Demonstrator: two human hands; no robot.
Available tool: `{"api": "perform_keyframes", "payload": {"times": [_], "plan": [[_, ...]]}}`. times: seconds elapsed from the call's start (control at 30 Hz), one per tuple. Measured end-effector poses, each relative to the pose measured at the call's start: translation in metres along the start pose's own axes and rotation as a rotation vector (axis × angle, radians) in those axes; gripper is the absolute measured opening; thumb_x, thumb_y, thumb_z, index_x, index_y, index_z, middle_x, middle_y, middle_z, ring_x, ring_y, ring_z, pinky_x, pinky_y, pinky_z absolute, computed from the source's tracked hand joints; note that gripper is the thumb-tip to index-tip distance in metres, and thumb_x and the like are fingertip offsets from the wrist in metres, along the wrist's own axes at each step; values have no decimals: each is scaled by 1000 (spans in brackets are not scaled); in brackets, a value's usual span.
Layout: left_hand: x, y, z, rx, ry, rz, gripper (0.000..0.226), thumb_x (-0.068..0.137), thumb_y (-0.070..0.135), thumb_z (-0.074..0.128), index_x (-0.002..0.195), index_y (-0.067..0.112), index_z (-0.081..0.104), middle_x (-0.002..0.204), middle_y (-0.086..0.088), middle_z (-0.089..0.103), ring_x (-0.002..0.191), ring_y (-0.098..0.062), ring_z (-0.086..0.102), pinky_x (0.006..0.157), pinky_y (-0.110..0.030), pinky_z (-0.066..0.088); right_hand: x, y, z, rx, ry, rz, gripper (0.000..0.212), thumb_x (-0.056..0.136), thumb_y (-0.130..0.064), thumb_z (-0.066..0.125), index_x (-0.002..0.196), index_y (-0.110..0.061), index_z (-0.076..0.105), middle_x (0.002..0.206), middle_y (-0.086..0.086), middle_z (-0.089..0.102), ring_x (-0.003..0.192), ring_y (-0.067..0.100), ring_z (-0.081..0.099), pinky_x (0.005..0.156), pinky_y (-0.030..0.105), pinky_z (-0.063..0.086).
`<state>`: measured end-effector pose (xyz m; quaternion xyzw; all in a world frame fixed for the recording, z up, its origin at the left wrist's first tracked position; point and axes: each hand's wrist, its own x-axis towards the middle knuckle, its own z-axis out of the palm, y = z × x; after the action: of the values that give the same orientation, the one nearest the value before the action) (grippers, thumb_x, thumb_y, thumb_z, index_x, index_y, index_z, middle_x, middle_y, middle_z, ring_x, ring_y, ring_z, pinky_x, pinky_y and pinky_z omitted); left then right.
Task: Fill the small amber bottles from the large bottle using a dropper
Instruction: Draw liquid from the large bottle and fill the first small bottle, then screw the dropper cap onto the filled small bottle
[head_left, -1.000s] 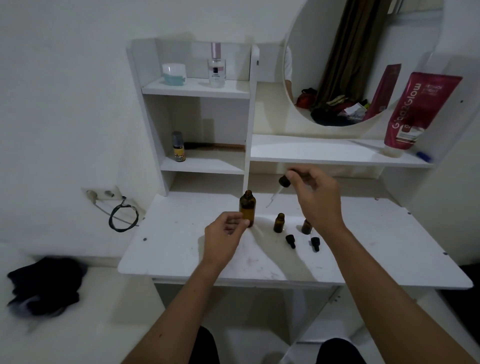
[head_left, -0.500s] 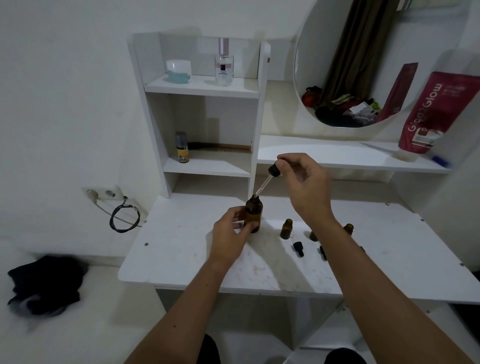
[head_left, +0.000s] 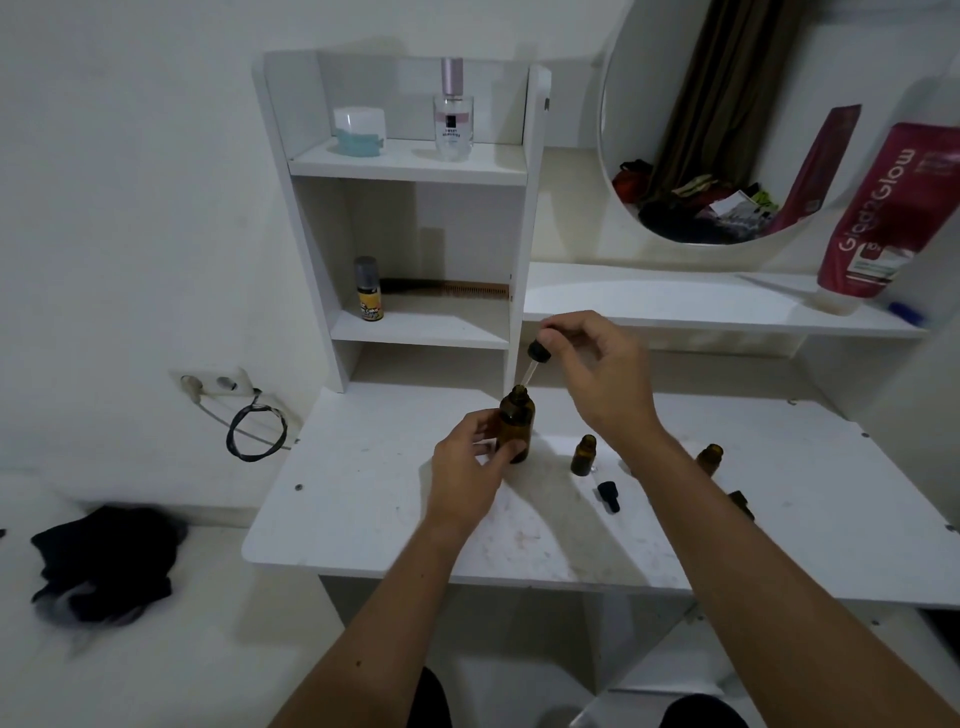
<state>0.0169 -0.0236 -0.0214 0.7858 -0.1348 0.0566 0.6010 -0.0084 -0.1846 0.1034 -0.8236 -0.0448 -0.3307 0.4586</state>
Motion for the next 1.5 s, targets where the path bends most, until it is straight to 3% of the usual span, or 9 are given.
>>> {"api": "perform_keyframes", "payload": {"times": [0.1,0.3,0.5,0.7,0.87,1.0,1.1,1.27,1.5], "plan": [[0,-1,0,-4,-4,1,40,87,22,80,123,26,63,107,27,63,101,3,63,84,-7,49,-7,11,11,-93,-87,-17,14,96,-20,74,109,-14,78,94,-12,74,88,-8,69,83,6,51],[1,-4,2,29,5,15,42,88,22,79,127,20,64,114,16,67,104,-7,65,89,-13,52,-18,31,19,-160,-202,-32,16,98,-21,72,111,-12,77,100,-4,77,91,-2,69,83,6,50],[1,-6,3,48,1,21,41,89,22,78,127,20,63,117,13,69,105,-8,65,93,-18,54,-20,35,20,-122,-186,5,24,97,-25,74,119,-15,74,103,-7,76,94,2,70,85,11,54],[-2,-5,5,87,0,-3,48,88,33,79,130,23,58,122,12,67,105,-9,64,94,-25,55,-30,30,5,-113,-118,18,25,95,-27,76,118,-17,74,104,-11,75,94,-5,68,83,7,51],[-14,-1,2,124,41,-36,61,81,49,80,129,25,52,113,15,61,100,-6,62,87,-21,53,-65,34,-21,-160,48,23,20,92,-27,79,110,-17,78,98,-10,76,89,1,69,82,12,53],[-25,10,0,84,129,-42,47,80,40,84,110,24,53,91,6,60,81,-14,60,68,-17,49,-110,52,-41,-238,90,93,17,90,-24,81,106,-17,78,93,-11,71,82,0,67,74,19,56],[-33,17,2,49,156,-39,40,81,35,84,104,21,55,84,3,59,74,-15,57,63,-18,48,-137,65,-47,-298,108,188,20,89,-28,82,105,-17,77,93,-10,70,82,5,66,78,24,57],[-49,25,19,-11,46,23,31,84,35,83,104,23,63,91,7,67,83,-9,64,72,-15,53,-162,76,-36,-475,85,252,24,91,-41,78,103,-20,77,99,-5,70,90,11,65,84,30,58],[-44,26,42,46,-78,74,39,84,40,81,115,23,64,104,14,68,97,-3,64,85,-18,55,-165,80,-34,-592,55,286,28,93,-39,76,105,-14,79,106,3,75,103,19,69,93,33,57]]}}
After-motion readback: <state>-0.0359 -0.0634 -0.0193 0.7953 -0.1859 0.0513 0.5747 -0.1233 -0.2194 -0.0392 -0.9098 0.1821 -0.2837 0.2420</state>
